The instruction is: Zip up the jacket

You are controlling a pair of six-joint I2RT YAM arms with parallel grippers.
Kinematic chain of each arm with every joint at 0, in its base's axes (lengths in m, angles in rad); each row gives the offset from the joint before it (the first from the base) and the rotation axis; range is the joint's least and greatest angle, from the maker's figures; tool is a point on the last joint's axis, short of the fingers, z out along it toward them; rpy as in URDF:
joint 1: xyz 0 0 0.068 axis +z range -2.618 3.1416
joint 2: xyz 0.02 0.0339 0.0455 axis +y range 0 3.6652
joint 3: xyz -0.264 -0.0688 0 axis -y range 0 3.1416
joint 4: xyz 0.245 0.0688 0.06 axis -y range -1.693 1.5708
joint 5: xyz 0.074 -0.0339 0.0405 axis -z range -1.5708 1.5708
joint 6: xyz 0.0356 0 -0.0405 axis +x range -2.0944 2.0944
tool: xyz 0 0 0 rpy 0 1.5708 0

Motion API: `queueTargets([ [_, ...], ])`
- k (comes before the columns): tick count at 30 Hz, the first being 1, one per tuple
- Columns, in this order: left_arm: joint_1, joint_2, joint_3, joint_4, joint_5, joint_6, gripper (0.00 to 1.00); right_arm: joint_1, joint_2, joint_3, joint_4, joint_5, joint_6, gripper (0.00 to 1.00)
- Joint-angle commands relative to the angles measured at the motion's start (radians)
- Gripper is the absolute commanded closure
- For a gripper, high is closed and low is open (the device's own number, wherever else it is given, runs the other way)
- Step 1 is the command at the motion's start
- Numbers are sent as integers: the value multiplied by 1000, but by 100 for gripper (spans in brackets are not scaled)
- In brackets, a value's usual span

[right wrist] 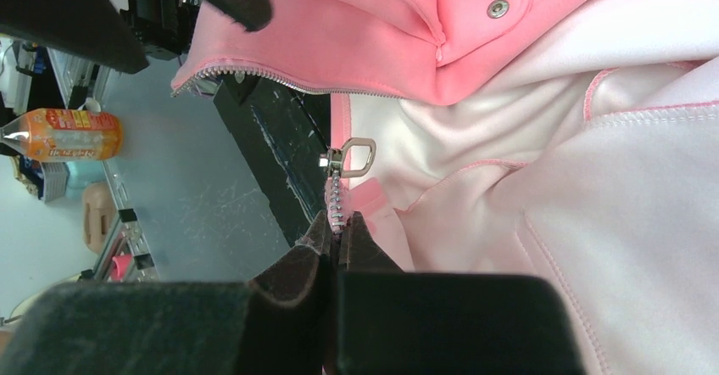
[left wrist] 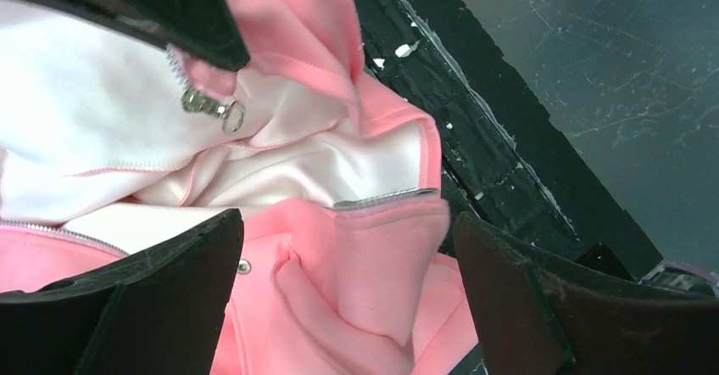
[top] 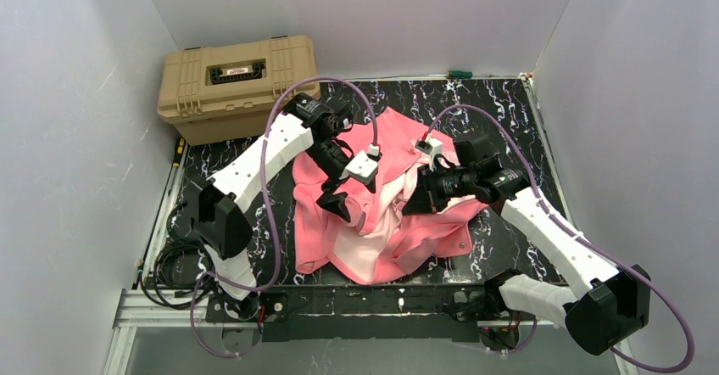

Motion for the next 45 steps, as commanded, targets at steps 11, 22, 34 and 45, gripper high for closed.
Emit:
queueTargets([
  [11,22,90,-32,-183,47,-17,12,1,-17,51,-2,-2,-18,99],
  [22,20,124,-75,-182,0,34,29,1,-18,55,-9,1,-20,99],
  [34,-12,107,-110,-68,46,-146,63,1,-19,56,-20,5,-23,99],
  [45,-34,38,-171,128,6,-457,100,1,-21,62,-25,17,-25,99],
])
